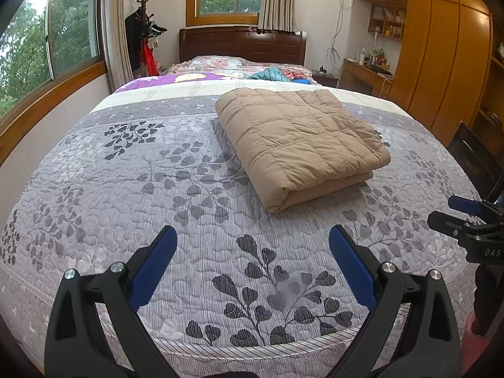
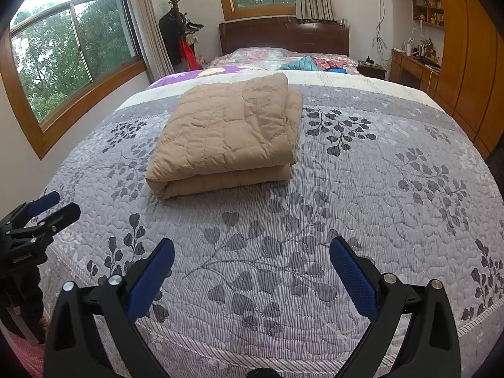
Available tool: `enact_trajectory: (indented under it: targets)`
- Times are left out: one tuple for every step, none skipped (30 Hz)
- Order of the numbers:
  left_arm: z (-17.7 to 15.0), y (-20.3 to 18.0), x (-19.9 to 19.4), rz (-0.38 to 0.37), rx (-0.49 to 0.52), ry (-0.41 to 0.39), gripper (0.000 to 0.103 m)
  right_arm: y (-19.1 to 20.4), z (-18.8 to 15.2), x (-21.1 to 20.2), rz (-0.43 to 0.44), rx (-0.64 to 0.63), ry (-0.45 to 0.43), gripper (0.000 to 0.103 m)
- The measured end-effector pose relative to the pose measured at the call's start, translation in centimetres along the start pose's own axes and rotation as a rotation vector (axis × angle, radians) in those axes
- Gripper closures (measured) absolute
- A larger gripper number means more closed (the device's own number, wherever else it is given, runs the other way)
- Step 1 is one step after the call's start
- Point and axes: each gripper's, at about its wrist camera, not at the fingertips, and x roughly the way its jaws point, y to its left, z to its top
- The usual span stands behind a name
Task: Fold large clothes
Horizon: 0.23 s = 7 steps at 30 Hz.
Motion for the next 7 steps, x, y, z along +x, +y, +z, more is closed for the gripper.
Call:
enact_trajectory:
  targets:
    - [0.03, 0.03, 0.02, 0.0, 0.0, 0.001, 0.006, -0.02, -0.01, 0.05, 0.0, 0.0, 0.001, 0.004]
    - [0.01, 0.02, 0.01, 0.002, 0.001, 0.002, 0.006, -0.05, -0.05, 0.06, 0.001, 0.001, 0.001, 0.004]
    - [-0.01, 0.02, 0.0, 0.003, 0.002, 0.001, 0.006, -0.07, -0.08, 0.06, 0.001, 0.001, 0.001, 0.004]
    - [-0.01, 0.04, -0.01, 0.004, 0.002, 0.0, 0.006, -0.08, -0.02, 0.07, 0.0, 0.0, 0.0, 0.004]
    - [0.02, 0.05, -0.02, 0.005, 0.002, 0.0, 0.006, -0.08, -0.04, 0.09, 0.0, -0.001, -0.001, 0.004]
    - [0.08, 0.07, -0.01, 0.005, 0.003, 0.0, 0.006, -0.09, -0.08, 0.12, 0.0, -0.001, 0.0, 0.004]
    - [0.13, 0.08, 0.03, 0.005, 0.003, 0.001, 0.006, -0.13, -0.08, 0.16, 0.0, -0.001, 0.0, 0.004]
